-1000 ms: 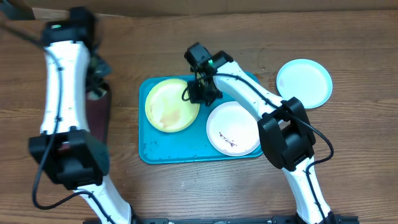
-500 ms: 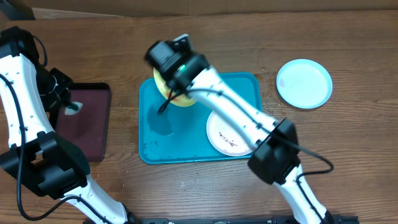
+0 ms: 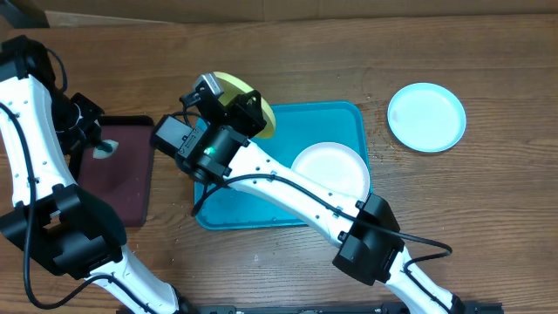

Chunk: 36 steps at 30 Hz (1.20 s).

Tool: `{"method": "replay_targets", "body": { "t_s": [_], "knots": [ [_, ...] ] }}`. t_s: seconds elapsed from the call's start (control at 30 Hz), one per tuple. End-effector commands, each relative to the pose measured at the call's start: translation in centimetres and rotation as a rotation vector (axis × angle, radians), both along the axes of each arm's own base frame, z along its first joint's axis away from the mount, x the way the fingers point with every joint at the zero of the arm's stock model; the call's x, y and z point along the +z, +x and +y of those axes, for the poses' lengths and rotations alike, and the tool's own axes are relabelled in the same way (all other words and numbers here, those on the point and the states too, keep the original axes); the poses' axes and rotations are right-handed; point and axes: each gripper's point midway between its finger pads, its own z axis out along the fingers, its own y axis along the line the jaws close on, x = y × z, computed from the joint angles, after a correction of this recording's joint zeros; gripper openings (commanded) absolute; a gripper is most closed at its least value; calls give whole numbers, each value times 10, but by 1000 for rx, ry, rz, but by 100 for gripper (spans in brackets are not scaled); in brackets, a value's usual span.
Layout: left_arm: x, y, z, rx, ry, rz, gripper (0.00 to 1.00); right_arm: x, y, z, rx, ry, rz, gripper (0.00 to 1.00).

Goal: Clean dirty plates on tray and stack at the side
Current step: 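Lift the sponge to the water tray with the left gripper, then carry the yellow plate right and stack it on the light-blue plate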

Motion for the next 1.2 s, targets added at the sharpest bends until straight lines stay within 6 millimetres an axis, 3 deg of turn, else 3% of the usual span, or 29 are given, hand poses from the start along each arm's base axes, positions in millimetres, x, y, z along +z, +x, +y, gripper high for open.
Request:
{"method": "replay_targets", "body": {
  "t_s": [0.0, 0.17, 0.37, 0.47, 0.57, 0.67, 0.8, 0.93, 1.03, 1.17],
  "knots": [
    [-4, -2, 4, -1, -11, -1, 4, 20, 5, -8, -24, -14, -53, 4],
    [-13, -4, 5, 5, -20, 8, 4, 11, 4, -8, -11, -1, 1, 4],
    [-15, -4, 3, -2, -36, 6, 4, -18, 13, -12, -7, 110, 149, 4],
    [-15, -4, 3, -3, -35, 6, 4, -41, 24, -23, -58, 272, 258, 4],
    [-15, -4, 3, -3, -36, 7, 4, -74, 33, -33, -83, 476, 489, 4],
    [-15, -4, 3, -10, -34, 4, 4, -93, 47, -57, -132, 699, 684, 4],
    [-15, -3, 3, -10, -33, 2, 4, -93, 71, -102, -189, 1087, 891, 4],
    [-15, -3, 3, -10, -33, 2, 4, -74, 95, -179, -232, 1418, 951, 4],
    [-15, -2, 3, -10, -32, 0, 4, -78, 101, -257, -374, 1466, 888, 4],
    [-15, -1, 4, -11, -30, -7, 4, -96, 85, -347, -631, 1406, 811, 4]
  ]
}}
